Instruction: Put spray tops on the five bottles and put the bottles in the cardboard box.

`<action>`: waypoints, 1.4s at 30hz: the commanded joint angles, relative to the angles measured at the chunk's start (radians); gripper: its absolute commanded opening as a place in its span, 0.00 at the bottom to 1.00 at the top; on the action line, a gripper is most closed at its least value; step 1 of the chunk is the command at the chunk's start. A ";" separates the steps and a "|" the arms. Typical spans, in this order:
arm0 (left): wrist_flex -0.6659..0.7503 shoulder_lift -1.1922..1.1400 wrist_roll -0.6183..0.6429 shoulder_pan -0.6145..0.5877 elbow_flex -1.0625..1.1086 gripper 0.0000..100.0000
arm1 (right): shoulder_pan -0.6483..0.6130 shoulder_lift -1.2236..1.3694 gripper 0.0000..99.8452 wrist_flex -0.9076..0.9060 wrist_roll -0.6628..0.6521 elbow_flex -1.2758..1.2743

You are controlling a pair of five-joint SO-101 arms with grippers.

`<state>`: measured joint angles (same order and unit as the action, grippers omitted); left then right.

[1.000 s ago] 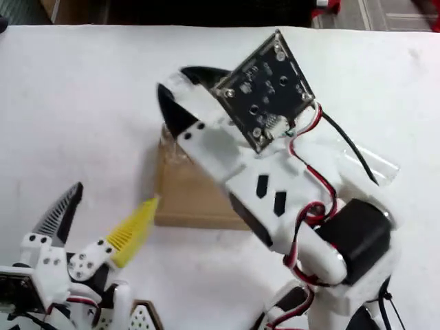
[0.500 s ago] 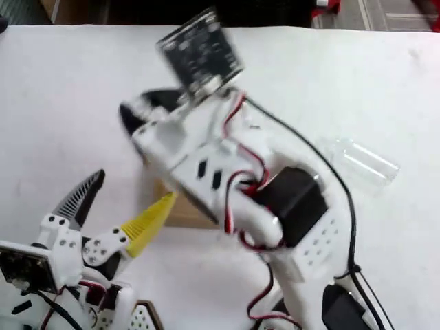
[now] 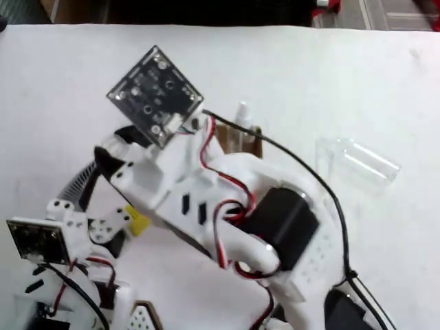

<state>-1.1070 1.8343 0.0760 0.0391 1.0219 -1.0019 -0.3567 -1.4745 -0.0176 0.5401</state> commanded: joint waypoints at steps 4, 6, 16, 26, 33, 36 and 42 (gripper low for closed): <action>0.034 -0.005 0.002 -0.039 0.000 0.38 | 0.038 -0.051 0.02 -0.042 -0.018 0.006; 0.031 -0.005 0.002 -0.039 0.000 0.38 | 0.061 -0.048 0.02 -0.041 -0.018 0.006; 0.031 -0.005 0.000 -0.058 -0.006 0.38 | 0.087 -0.042 0.02 -0.073 -0.018 0.005; -0.095 -0.005 -0.008 -0.051 -0.103 0.38 | 0.254 0.094 0.02 0.007 -0.106 0.005; -0.236 -0.005 -0.072 -0.122 -0.285 0.38 | 0.272 0.173 0.02 -0.077 -0.061 0.005; -0.216 -0.005 -0.071 -0.203 -0.284 0.38 | 0.277 0.191 0.02 -0.088 -0.058 -0.011; -0.077 -0.005 -0.021 -0.371 -0.163 0.38 | 0.298 0.165 0.02 -0.018 -0.058 -0.203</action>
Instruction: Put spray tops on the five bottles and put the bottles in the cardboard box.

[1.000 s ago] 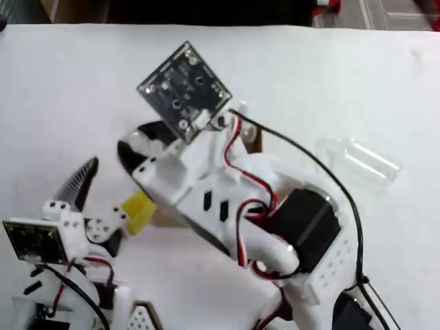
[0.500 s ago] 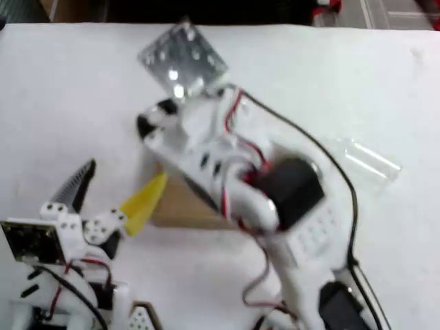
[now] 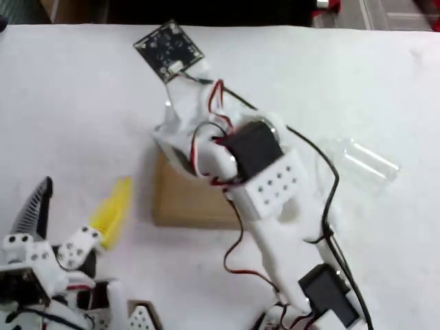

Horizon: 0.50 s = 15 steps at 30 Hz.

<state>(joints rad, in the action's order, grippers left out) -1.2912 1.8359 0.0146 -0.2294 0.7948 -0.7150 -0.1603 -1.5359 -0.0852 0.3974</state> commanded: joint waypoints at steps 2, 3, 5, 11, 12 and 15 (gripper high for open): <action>0.193 -0.007 0.089 -0.171 0.132 0.38 | 0.007 -0.087 0.02 0.102 0.009 -0.163; 0.244 -0.007 0.121 -0.205 0.172 0.38 | 0.004 -0.127 0.02 0.139 0.009 -0.222; 0.341 -0.007 0.201 -0.263 0.250 0.38 | 0.004 -0.225 0.02 0.231 0.009 -0.359; 0.448 -0.007 0.285 -0.302 0.336 0.38 | 0.004 -0.450 0.02 0.552 0.009 -0.796; 0.448 -0.007 0.284 -0.289 0.339 0.38 | 0.004 -0.464 0.02 0.587 0.009 -0.841; 0.448 -0.007 0.282 -0.252 0.344 0.38 | -0.015 -0.479 0.02 0.628 0.009 -0.905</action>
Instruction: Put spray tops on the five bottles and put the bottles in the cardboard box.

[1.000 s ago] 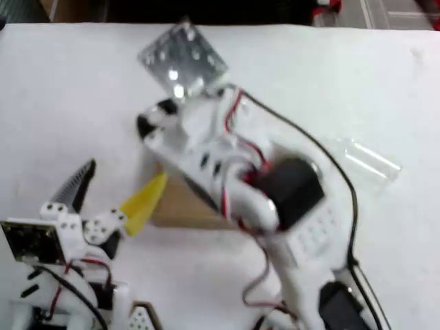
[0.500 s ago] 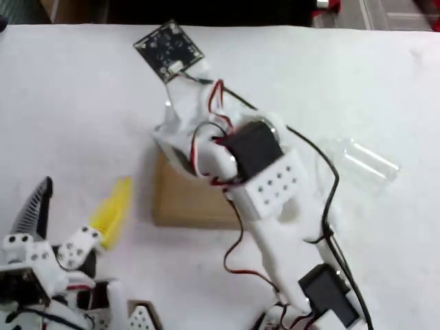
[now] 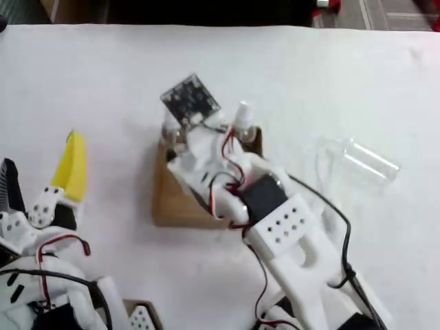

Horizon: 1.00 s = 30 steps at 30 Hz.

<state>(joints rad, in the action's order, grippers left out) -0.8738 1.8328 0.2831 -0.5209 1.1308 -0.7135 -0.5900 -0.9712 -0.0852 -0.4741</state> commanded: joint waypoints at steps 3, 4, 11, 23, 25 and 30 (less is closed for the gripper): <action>0.040 -0.004 0.014 0.081 0.037 0.38 | -0.030 -0.050 0.02 0.071 0.011 -0.066; 0.040 -0.004 0.014 0.094 0.044 0.38 | -0.031 -0.050 0.02 0.079 0.018 -0.075; 0.035 -0.004 0.018 0.137 0.055 0.38 | -0.035 -0.050 0.02 0.166 0.094 -0.153; 0.052 -0.004 0.017 0.140 0.075 0.38 | -0.028 -0.048 0.02 0.268 0.094 -0.238; 0.054 -0.004 0.017 0.140 0.075 0.38 | -0.028 -0.048 0.02 0.291 0.094 -0.259; 0.054 -0.004 0.015 0.140 0.075 0.38 | -0.018 -0.048 0.02 0.334 0.092 -0.302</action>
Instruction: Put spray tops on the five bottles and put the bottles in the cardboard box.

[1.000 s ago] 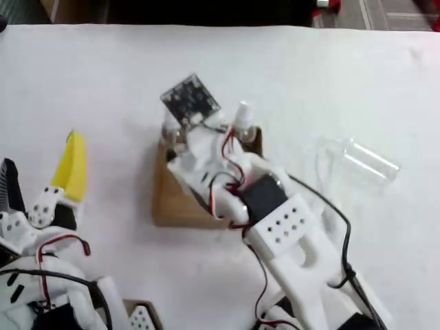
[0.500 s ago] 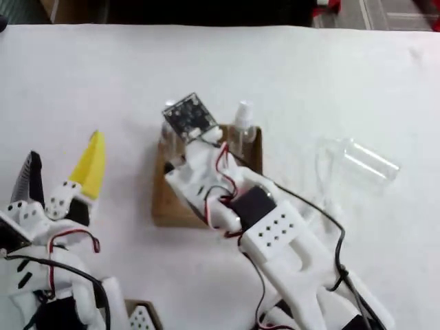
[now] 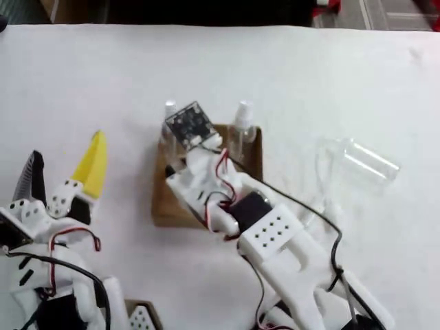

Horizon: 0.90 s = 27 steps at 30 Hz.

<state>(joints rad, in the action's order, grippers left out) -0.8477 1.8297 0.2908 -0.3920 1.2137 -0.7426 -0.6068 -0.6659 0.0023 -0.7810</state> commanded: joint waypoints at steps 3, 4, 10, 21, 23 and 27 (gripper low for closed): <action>0.028 -0.001 0.008 0.012 -0.008 0.38 | 0.028 -0.031 0.02 0.028 0.005 0.002; 0.028 -0.001 0.008 0.012 -0.008 0.38 | 0.035 -0.031 0.02 0.028 0.005 0.002; 0.028 -0.001 0.008 0.012 -0.008 0.38 | 0.039 -0.031 0.02 0.021 0.005 -0.002; 0.026 -0.001 0.008 0.012 -0.008 0.38 | 0.035 -0.030 0.02 0.025 0.006 -0.031; 0.026 -0.001 0.008 0.012 -0.008 0.38 | 0.035 -0.030 0.04 0.024 0.006 -0.031; 0.026 -0.001 0.008 0.012 -0.008 0.38 | 0.033 -0.031 0.14 0.027 0.006 -0.031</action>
<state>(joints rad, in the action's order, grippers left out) -0.8477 1.8297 0.2908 -0.3920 1.2137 -0.7135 -0.6130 -0.6536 0.0038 -0.8147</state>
